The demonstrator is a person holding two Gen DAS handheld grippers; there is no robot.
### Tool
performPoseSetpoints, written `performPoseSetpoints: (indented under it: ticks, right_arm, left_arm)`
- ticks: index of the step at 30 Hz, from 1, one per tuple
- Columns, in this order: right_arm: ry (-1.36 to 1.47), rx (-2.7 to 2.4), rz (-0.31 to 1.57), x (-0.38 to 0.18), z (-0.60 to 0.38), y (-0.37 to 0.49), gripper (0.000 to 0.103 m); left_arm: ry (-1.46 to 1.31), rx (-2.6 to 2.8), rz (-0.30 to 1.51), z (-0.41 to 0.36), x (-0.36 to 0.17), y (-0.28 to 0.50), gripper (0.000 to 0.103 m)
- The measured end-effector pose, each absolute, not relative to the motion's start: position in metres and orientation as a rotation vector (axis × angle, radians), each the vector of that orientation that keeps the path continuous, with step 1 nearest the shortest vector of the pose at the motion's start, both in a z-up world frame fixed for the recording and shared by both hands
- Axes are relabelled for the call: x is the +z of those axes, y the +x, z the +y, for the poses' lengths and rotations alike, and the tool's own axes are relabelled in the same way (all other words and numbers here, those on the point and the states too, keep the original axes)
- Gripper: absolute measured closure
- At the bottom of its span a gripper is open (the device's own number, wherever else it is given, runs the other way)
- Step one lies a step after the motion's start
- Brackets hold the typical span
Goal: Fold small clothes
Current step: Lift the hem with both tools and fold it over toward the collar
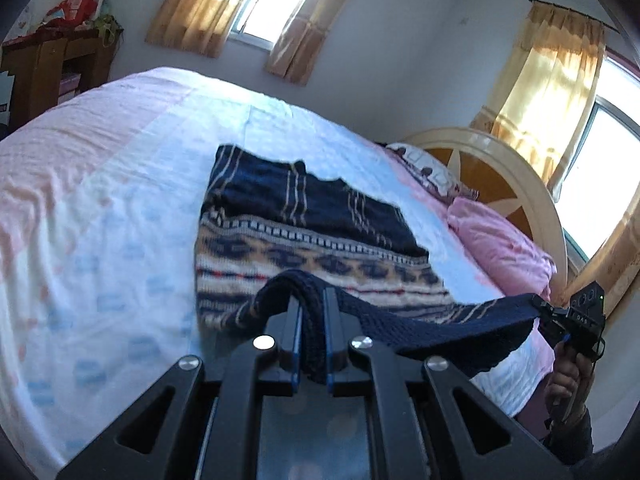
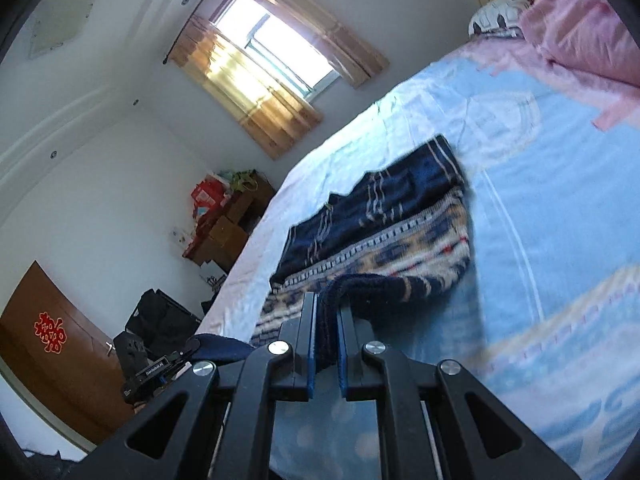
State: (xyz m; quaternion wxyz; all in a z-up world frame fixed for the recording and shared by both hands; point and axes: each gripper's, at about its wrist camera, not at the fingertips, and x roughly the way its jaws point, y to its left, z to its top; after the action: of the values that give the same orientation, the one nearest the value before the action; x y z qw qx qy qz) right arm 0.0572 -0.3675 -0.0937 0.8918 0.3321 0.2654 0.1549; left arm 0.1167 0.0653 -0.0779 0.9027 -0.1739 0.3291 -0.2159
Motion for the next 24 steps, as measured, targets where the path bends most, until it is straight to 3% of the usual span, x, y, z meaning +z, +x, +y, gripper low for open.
performPoseSetpoints:
  ticks: [24]
  right_arm:
    - [0.653, 0.264, 0.571, -0.053, -0.385, 0.252, 0.096]
  left_arm:
    - [-0.383, -0.375, 0.650, 0.052, -0.052, 0.293, 0.095]
